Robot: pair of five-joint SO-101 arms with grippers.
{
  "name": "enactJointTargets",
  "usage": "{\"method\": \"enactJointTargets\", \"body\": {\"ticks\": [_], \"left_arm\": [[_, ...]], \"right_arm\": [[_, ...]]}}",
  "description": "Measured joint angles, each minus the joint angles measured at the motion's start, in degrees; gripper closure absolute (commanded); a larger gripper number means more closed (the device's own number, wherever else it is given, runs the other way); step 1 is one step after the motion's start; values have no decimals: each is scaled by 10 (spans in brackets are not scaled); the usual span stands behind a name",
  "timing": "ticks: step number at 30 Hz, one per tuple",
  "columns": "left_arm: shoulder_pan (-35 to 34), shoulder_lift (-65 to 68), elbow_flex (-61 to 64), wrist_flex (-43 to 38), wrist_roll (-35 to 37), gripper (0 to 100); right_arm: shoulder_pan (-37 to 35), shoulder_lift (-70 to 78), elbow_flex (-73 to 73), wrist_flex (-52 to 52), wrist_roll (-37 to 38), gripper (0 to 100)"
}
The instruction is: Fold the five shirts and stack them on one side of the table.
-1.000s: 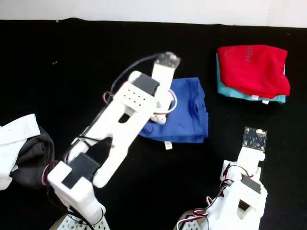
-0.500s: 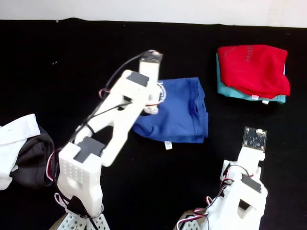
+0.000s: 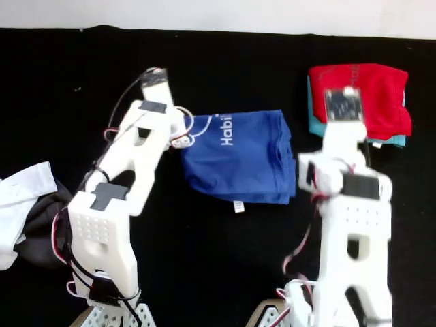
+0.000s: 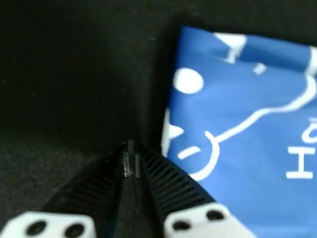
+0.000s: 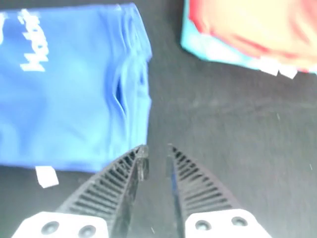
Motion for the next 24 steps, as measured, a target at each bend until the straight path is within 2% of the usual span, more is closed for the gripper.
{"method": "enactJointTargets", "body": {"ticks": [7,13,17,24], "left_arm": [[-4,9,-2,-3,4,990],[-4,10,-4,-4,4,990],[-4,13,-11,-4,4,990],[-4,13,-11,-4,4,990]], "right_arm": [[-52,270,-251,9,-41,900],[-103,508,-499,86,-45,886],[-113,644,-665,134,-45,813],[-113,836,-880,198,-45,818]]}}
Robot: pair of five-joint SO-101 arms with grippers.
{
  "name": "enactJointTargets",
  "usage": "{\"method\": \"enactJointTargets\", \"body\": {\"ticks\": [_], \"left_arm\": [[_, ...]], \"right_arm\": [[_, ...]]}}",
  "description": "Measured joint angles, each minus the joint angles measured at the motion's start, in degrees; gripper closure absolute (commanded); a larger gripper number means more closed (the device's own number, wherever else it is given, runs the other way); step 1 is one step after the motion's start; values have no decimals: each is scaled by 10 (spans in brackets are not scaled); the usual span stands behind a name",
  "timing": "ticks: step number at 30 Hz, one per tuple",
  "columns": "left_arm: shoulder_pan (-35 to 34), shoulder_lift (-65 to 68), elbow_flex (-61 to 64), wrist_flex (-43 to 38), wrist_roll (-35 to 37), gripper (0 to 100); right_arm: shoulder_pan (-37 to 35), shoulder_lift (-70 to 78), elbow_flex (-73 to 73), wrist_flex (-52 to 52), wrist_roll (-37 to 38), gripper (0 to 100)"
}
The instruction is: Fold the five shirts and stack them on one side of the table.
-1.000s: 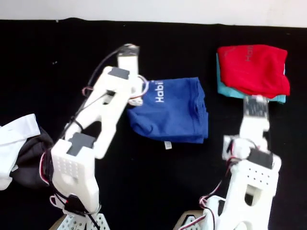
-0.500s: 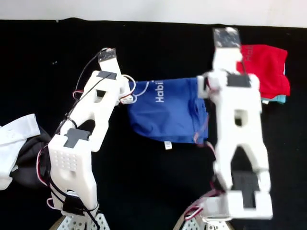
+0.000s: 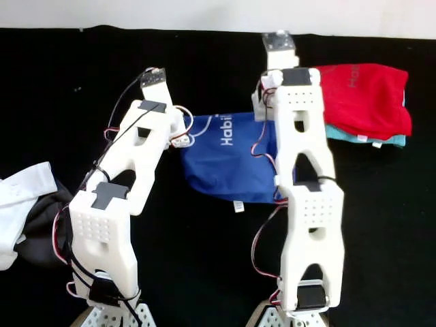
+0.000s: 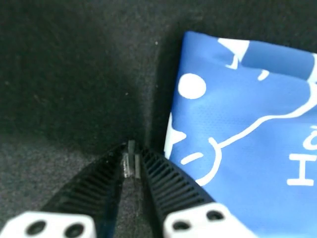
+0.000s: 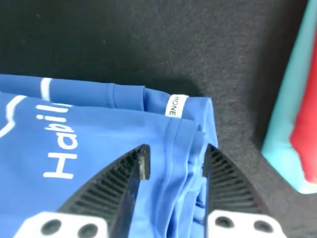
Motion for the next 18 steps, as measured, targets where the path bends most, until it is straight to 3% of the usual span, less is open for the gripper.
{"method": "enactJointTargets", "body": {"ticks": [7,12,18], "left_arm": [[0,0,0,0,0,990],[0,0,0,0,0,990],[0,0,0,0,0,990]], "right_arm": [[2,113,-123,23,0,820],[23,142,-150,25,0,998],[40,142,-187,36,9,994]]}}
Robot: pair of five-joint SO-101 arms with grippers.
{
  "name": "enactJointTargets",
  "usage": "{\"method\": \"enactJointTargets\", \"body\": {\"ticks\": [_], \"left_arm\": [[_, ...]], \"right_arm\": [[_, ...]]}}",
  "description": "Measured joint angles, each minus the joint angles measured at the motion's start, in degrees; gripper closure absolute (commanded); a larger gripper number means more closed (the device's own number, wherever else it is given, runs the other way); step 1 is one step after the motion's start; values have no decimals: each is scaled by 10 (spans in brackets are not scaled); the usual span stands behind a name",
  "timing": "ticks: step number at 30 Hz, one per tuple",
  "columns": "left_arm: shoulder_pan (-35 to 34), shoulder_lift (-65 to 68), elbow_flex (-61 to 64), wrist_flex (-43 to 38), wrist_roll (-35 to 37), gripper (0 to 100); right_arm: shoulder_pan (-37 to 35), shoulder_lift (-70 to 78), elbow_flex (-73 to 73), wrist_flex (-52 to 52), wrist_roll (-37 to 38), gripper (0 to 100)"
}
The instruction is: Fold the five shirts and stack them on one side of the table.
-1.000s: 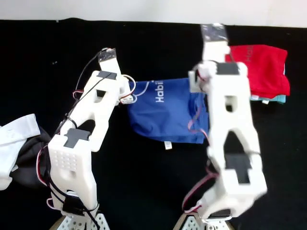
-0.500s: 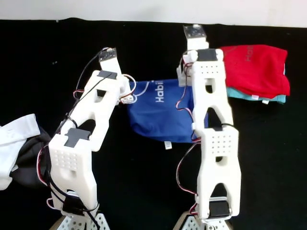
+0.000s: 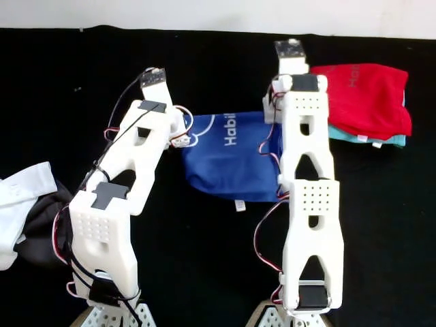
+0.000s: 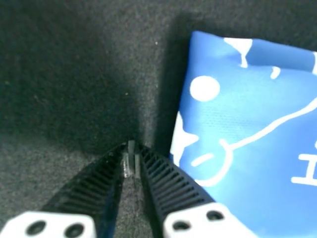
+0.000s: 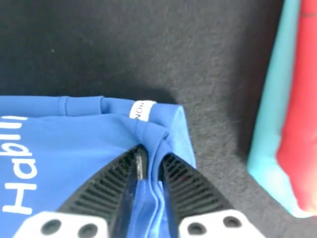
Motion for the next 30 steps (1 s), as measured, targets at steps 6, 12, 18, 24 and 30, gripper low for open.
{"method": "enactJointTargets", "body": {"ticks": [6,12,18,24,30], "left_arm": [[0,0,0,0,0,990],[0,0,0,0,0,990],[0,0,0,0,0,990],[0,0,0,0,0,990],[0,0,0,0,0,990]], "right_arm": [[0,0,-103,40,51,994],[0,5,-125,44,104,961],[-8,5,-125,34,108,813],[-9,5,-131,77,95,804],[-9,5,-131,131,28,769]]}}
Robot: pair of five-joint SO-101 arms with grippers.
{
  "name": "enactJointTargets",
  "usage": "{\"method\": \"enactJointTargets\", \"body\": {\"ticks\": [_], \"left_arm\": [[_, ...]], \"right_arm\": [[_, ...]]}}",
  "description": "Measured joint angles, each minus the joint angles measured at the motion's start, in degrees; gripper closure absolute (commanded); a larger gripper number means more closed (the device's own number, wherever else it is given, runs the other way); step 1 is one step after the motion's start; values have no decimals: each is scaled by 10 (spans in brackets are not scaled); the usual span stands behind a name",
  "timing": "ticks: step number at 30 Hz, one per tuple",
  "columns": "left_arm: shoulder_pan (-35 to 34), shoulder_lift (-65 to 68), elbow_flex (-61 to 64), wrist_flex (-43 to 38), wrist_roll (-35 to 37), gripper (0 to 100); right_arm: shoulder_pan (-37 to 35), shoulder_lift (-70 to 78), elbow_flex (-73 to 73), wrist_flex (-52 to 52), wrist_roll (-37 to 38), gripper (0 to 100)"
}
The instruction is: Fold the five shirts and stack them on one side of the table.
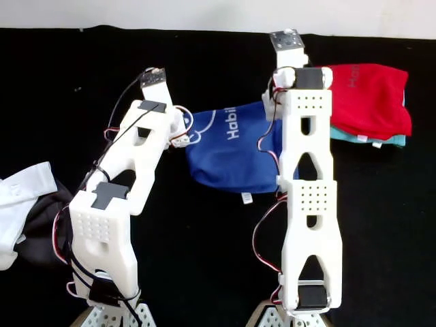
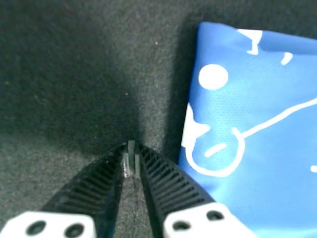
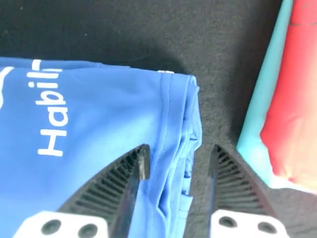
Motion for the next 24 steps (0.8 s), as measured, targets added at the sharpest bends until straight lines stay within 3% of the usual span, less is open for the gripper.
{"method": "enactJointTargets", "body": {"ticks": [4,15,24], "left_arm": [[0,0,0,0,0,990],[0,0,0,0,0,990],[0,0,0,0,0,990]], "right_arm": [[-6,0,0,3,-21,700],[-54,-51,194,3,-106,700],[-39,21,192,-50,-109,716]]}}
